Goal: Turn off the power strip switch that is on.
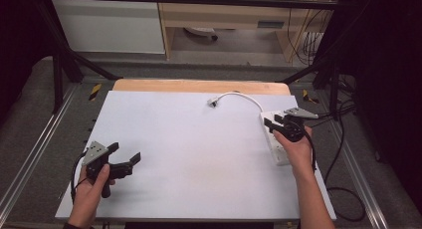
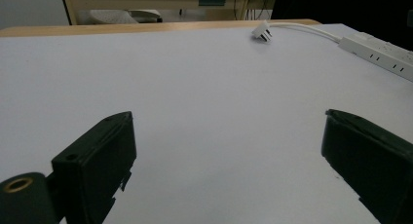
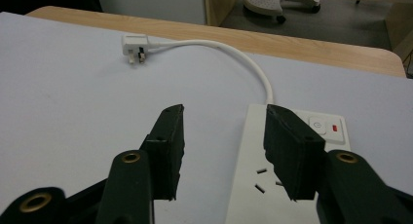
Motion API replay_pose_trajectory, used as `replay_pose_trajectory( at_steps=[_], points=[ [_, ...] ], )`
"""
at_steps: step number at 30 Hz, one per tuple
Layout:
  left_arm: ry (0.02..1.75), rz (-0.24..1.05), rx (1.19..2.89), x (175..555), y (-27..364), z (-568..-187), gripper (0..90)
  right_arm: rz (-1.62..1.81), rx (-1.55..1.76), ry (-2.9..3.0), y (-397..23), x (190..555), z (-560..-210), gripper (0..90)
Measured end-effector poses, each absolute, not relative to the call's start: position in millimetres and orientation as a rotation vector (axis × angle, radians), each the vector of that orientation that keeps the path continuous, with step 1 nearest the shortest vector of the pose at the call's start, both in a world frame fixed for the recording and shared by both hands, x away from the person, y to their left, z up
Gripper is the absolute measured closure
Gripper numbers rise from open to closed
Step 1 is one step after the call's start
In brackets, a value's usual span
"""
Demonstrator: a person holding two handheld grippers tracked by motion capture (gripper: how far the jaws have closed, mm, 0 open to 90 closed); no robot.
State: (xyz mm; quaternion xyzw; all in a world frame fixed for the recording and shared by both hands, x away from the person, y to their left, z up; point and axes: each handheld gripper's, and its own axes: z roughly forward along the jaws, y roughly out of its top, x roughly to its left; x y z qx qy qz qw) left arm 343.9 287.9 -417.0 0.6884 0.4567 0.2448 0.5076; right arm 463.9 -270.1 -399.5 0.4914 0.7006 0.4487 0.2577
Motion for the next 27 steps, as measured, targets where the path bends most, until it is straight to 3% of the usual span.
replay_pose_trajectory(
  at_steps=[16, 20, 27],
  points=[
    [1.097, 0.587, 1.659, 343.7, 287.7, -416.7, 5.6, 1.226, 1.359, 1.909, -259.9, 461.0, -390.0, 10.1],
    [1.093, 0.586, 1.660, 343.7, 287.8, -416.4, 5.6, 1.244, 1.340, 1.895, -257.8, 457.8, -385.1, 5.0],
    [1.091, 0.585, 1.662, 343.7, 287.3, -416.3, 5.6, 1.259, 1.312, 1.834, -258.6, 449.3, -377.7, 4.7]
  ],
)
